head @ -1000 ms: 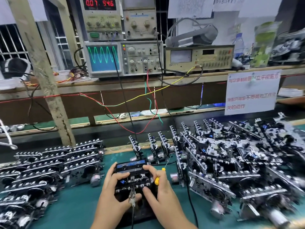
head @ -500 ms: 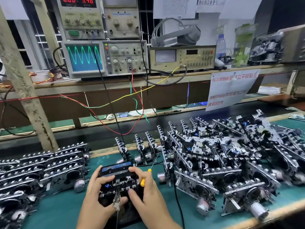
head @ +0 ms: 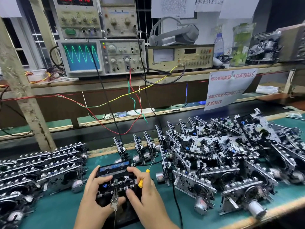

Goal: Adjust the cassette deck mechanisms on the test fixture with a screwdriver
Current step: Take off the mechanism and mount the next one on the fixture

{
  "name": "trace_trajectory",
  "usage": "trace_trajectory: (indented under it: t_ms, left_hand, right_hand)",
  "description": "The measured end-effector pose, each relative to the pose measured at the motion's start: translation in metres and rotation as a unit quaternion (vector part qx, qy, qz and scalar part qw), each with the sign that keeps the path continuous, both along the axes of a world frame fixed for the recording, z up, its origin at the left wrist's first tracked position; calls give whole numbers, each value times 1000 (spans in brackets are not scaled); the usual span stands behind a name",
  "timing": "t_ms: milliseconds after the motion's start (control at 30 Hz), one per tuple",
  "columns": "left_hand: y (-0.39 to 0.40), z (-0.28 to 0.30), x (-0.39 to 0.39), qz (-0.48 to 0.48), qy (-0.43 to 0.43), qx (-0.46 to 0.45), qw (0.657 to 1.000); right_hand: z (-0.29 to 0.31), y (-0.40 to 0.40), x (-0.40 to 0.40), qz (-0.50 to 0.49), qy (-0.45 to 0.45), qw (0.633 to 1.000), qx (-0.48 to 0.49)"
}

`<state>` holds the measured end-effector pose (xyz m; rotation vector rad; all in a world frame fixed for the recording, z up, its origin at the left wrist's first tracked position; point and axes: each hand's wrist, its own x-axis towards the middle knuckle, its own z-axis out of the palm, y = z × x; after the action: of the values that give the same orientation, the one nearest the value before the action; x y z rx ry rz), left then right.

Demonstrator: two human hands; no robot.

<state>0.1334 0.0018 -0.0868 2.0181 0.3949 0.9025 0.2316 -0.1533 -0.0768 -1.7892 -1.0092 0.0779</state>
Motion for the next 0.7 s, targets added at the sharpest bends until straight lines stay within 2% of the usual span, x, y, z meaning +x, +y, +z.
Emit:
trace_trajectory:
  t_ms: [400, 533, 633, 700]
  left_hand:
    - [-2, 2, -1, 4, 6, -13, 1000]
    - [-4, 7, -3, 1, 20, -23, 1000]
    - [-3, 8, -3, 6, 35, -20, 999]
    - [-3, 9, -3, 3, 45, -20, 999]
  right_hand:
    - [-5, 0, 2, 4, -13, 1000, 13]
    - [-10, 1, 1, 2, -58, 998, 23]
    - [-3, -5, 0, -45, -77, 992, 86]
    - [11, -14, -1, -55, -47, 989, 127]
